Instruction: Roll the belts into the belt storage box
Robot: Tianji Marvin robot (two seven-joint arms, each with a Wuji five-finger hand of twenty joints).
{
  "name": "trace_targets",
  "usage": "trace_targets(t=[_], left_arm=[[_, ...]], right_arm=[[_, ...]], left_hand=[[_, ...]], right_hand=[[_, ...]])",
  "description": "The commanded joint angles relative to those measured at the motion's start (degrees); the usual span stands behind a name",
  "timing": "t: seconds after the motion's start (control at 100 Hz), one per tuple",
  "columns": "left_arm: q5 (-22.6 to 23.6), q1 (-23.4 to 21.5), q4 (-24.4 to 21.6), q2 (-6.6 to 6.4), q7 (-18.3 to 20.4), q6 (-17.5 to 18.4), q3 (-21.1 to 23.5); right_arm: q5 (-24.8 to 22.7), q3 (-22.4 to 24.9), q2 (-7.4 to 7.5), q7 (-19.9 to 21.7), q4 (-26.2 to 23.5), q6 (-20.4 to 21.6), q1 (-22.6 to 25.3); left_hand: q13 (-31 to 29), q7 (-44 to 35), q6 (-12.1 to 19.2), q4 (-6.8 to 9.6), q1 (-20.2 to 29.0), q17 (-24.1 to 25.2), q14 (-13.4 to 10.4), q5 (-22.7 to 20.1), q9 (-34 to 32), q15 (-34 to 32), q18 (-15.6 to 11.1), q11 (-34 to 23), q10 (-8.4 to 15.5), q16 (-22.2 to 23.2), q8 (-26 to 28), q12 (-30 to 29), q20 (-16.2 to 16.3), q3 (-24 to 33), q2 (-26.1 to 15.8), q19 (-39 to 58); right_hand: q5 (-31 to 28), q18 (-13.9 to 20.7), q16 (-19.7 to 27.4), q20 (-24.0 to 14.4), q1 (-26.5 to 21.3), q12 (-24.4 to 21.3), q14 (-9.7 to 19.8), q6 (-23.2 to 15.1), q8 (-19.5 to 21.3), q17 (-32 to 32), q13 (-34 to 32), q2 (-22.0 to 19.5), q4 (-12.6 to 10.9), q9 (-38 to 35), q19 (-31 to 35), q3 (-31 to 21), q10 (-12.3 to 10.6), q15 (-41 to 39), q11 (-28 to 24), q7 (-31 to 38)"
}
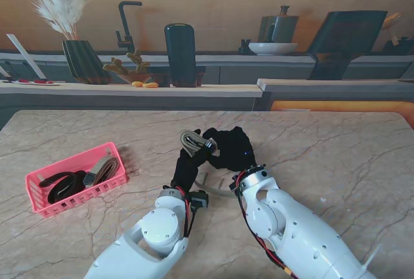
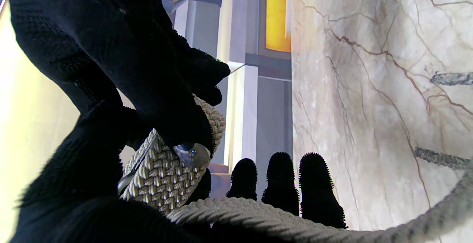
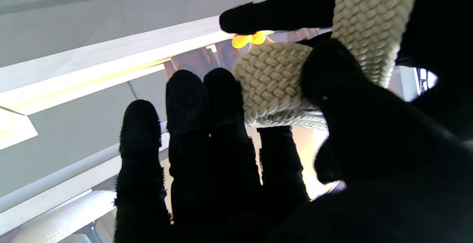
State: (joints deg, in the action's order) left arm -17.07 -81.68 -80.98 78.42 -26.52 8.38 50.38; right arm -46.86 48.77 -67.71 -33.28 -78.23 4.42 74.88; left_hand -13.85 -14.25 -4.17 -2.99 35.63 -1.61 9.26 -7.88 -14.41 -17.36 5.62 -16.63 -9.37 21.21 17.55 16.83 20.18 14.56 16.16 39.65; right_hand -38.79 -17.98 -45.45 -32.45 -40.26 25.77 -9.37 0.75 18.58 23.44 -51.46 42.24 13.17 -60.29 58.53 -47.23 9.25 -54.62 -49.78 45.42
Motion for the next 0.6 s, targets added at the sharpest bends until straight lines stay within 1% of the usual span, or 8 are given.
trace_targets(t=[0.0, 0.16, 0.25, 0.35, 0.42, 0.48, 0.54, 0.59], left_arm=[[0.18, 0.11, -1.21, 0.89, -0.1, -0.44, -0.14], [0.05, 0.06, -1.45, 0.96, -0.24, -1.49, -0.14], [-0.96, -0.01, -1.75, 1.13, -0.64, -1.98, 0.02], [-1.58, 0.03, -1.77, 1.4, -1.49, -2.31, 0.26], [-1.9, -0.07, -1.92, 1.44, -1.78, -2.42, 0.48], [-1.76, -0.11, -1.96, 1.47, -2.06, -2.49, 0.58], [-1.66, -0.16, -2.05, 1.45, -2.15, -2.61, 0.66], [-1.69, -0.24, -2.23, 1.41, -2.09, -2.79, 0.72]], right_arm=[[-0.39, -1.3, -0.73, 0.3, 0.01, 1.56, 0.88], [0.6, -1.62, -0.69, 1.77, -0.56, 3.04, 1.32], [1.31, -1.48, -0.47, 3.54, -1.14, 4.26, 1.79], [2.56, -0.47, 0.26, 8.04, -3.11, 5.61, 3.08], [2.77, 0.55, 0.98, 11.03, -4.53, 6.81, 3.97], [2.77, 1.45, 1.47, 12.86, -5.64, 7.57, 4.74], [2.61, 2.42, 1.94, 14.45, -6.78, 8.01, 5.59], [2.39, 3.42, 2.39, 16.07, -7.94, 8.26, 6.44]], left_hand=[[-1.66, -2.57, 3.18, -0.04, 4.14, -0.92, -2.62, -0.8, -1.27, -1.46, -2.1, -2.25, 2.57, 0.23, 2.07, 0.37, 1.27, -1.42, -2.38, 2.43], [-6.64, -11.21, 1.53, 1.19, 11.81, -4.49, -2.14, -1.01, -7.22, -4.67, -1.23, -4.92, 2.48, 0.25, 3.24, 1.31, 2.99, 3.12, -4.97, 6.24], [-8.12, -15.44, 1.11, 1.38, 12.8, -5.87, -1.87, -0.68, -8.89, -6.07, -1.03, -5.85, 2.53, 0.28, 3.74, 1.7, 3.64, 5.88, -5.73, 7.67], [-9.73, -18.84, 0.77, 1.57, 13.34, -7.11, -1.64, -0.41, -10.59, -7.53, -0.56, -6.9, 2.72, 0.55, 4.22, 2.19, 4.2, 8.55, -6.26, 8.93], [-10.8, -21.31, 0.66, 1.53, 14.25, -7.97, -1.45, -0.26, -11.84, -8.36, -0.24, -7.54, 2.77, 0.73, 4.94, 2.5, 4.48, 10.14, -6.19, 9.6], [-12.37, -22.32, 0.53, 1.55, 15.77, -9.21, -1.2, -0.86, -13.39, -9.16, 0.21, -8.19, 2.81, 0.99, 5.26, 2.76, 4.74, 10.99, -6.25, 10.31], [-13.15, -23.66, 0.41, 1.12, 18.18, -9.69, -0.98, -1.24, -14.33, -9.82, 0.63, -8.69, 2.83, 1.22, 5.66, 3.14, 4.97, 11.56, -6.2, 10.85], [-14.14, -24.11, 0.43, 1.18, 20.01, -10.42, -0.69, -1.95, -15.34, -10.37, 1.1, -9.14, 2.74, 1.43, 5.78, 3.37, 5.11, 12.25, -6.23, 11.26]], right_hand=[[-8.58, -1.48, 0.71, 1.18, -3.02, -0.08, 2.97, -9.85, 3.05, -0.57, 0.49, -6.15, -4.97, -0.52, 1.79, -5.46, -1.08, -1.33, -0.57, 14.68], [-8.1, -1.41, 1.31, 1.42, -2.63, -0.6, 3.45, -10.76, 2.59, -0.71, 1.07, -6.05, -4.99, -0.16, 1.69, -4.99, -1.88, -0.25, 0.24, 14.47], [-6.17, -1.56, 2.57, 1.79, -1.63, -0.62, 3.93, -11.24, 2.49, -1.18, 2.2, -3.9, -5.01, 1.58, 1.09, -4.65, -2.52, 2.45, 2.17, 13.65], [-0.71, -0.78, 4.33, 2.0, 1.3, 0.18, 4.43, -10.57, 2.9, -2.14, 4.62, -0.22, -4.91, 8.08, -1.17, -4.97, -2.81, 7.4, 6.19, 9.93], [0.9, -0.12, 4.59, 0.94, 4.29, 0.55, 4.89, -9.34, 7.61, -2.74, 6.38, -0.85, -5.77, 12.0, -3.43, -5.82, -2.79, 10.12, 8.51, 2.06], [1.94, 0.32, 4.7, -0.04, 6.3, 0.64, 4.94, -8.35, 11.46, -3.01, 7.43, -1.79, -8.43, 14.23, -5.04, -6.59, -2.66, 11.67, 10.07, -3.52], [3.51, 0.56, 4.95, -0.34, 7.05, 0.49, 5.04, -8.41, 13.22, -3.38, 8.42, -2.33, -10.14, 16.21, -6.15, -6.39, -2.59, 12.89, 11.31, -5.96], [5.12, 0.71, 5.09, -0.4, 7.4, 0.26, 4.85, -8.7, 13.5, -3.99, 9.41, -2.29, -10.23, 17.83, -6.67, -6.03, -2.39, 13.53, 12.26, -7.1]])
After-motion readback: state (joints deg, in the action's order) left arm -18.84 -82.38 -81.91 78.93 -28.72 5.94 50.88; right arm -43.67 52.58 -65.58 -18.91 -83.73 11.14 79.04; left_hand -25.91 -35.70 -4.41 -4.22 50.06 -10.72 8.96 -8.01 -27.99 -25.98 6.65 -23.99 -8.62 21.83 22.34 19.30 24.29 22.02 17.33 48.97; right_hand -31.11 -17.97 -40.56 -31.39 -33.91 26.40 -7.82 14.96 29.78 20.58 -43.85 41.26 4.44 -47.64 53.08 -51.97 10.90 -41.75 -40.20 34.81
